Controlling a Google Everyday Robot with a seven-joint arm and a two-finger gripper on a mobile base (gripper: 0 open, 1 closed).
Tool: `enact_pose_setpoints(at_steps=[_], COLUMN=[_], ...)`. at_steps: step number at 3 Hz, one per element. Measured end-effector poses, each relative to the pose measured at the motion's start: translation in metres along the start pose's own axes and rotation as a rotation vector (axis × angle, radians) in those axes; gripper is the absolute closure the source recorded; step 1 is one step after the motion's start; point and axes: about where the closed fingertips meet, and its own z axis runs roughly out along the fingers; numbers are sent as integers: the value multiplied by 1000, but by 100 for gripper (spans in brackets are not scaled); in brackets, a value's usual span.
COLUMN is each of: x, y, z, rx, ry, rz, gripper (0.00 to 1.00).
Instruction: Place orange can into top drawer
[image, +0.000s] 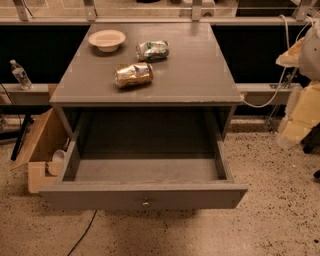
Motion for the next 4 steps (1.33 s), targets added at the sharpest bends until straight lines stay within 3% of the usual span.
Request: enact_pose_setpoints(at_steps=[1,4], x=[0,-96], y=[0,-38], z=[0,38], rx=[0,17], ry=[0,-187], rz=[0,-121], gripper=[0,0])
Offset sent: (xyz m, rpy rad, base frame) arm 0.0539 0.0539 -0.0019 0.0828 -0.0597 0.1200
